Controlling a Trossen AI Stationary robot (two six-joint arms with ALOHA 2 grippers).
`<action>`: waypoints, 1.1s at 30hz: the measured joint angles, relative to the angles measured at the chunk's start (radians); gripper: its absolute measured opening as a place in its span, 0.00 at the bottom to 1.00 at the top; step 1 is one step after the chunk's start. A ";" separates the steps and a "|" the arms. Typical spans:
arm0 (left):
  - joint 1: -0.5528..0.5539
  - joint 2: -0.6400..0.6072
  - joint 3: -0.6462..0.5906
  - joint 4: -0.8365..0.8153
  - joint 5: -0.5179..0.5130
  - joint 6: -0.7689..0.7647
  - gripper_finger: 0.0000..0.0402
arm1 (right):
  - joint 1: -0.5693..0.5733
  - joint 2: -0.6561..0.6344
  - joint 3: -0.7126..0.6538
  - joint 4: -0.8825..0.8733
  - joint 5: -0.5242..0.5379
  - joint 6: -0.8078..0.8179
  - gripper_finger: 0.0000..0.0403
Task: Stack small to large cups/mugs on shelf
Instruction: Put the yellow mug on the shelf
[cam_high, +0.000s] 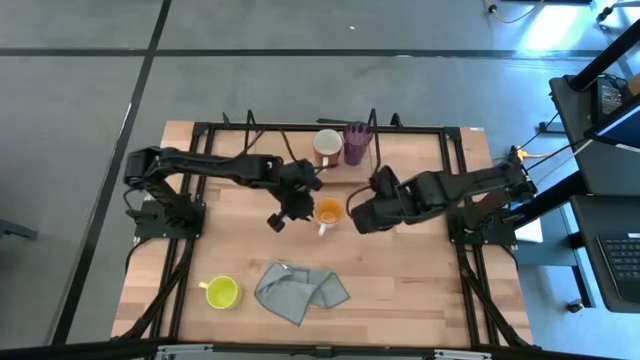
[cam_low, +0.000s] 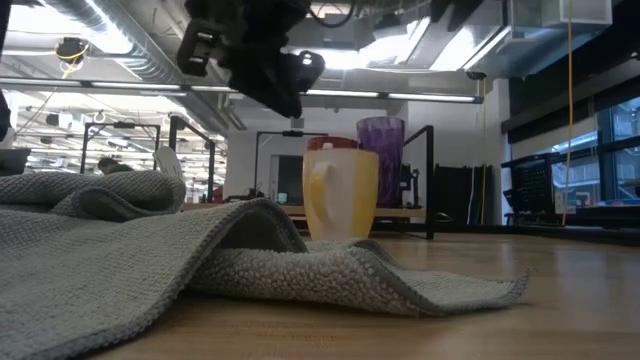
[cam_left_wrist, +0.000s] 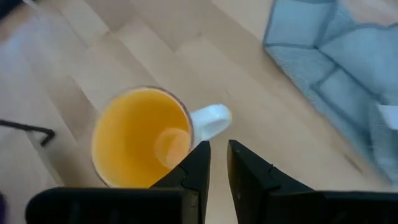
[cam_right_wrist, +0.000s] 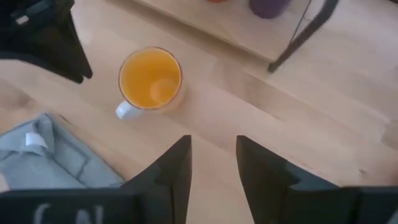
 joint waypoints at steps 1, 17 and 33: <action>-0.002 0.008 0.015 -0.006 -0.009 0.016 0.12 | 0.011 0.000 0.007 -0.016 0.002 0.025 0.32; -0.116 0.040 0.085 0.061 -0.481 -0.055 0.16 | 0.105 0.001 0.018 -0.064 0.021 0.156 0.32; -0.148 0.040 0.085 0.090 -0.481 -0.175 0.13 | 0.137 0.002 0.018 -0.084 0.031 0.153 0.32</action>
